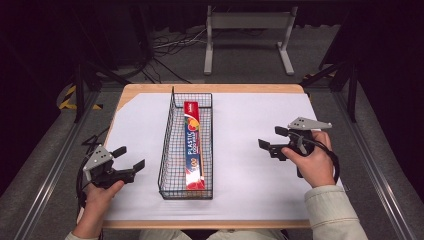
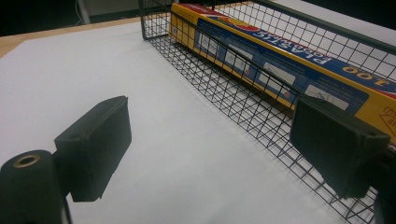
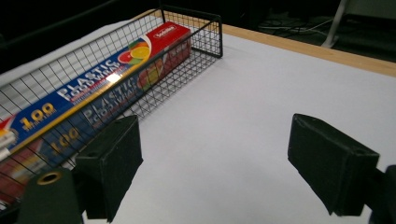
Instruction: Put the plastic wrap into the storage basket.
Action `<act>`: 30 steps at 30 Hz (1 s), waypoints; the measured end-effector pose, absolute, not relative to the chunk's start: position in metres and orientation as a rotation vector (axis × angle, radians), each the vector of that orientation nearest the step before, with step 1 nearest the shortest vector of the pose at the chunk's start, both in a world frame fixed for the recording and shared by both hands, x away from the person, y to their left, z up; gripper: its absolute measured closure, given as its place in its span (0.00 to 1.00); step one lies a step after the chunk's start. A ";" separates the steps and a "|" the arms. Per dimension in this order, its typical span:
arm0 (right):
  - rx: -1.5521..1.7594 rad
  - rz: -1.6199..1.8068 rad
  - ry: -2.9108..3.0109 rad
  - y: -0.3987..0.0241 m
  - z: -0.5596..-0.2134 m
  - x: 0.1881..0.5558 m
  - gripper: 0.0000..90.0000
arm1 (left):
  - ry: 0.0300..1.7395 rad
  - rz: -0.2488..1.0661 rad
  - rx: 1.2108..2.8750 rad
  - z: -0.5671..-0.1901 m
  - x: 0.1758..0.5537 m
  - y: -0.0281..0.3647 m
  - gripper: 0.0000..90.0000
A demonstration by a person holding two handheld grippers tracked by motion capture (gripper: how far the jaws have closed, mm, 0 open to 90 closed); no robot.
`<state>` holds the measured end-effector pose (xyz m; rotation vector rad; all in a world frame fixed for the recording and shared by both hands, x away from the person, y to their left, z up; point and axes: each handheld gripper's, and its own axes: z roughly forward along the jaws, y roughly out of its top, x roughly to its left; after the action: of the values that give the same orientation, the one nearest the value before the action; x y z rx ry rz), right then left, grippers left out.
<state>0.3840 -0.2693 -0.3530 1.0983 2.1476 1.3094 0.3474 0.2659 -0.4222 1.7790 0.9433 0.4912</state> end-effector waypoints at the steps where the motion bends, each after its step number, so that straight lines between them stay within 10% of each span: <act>1: 1.082 1.297 2.153 -0.271 -0.357 0.383 0.20 | 0.945 0.484 1.778 -0.423 0.348 0.266 0.15; 30: 1.020 1.207 2.222 -0.308 -0.424 0.364 0.19 | 0.894 0.446 1.790 -0.439 0.354 0.266 0.14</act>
<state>0.3643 -0.3083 -0.4244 1.0202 2.2223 1.2073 0.3541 0.2657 -0.4390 1.7899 0.8944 0.4457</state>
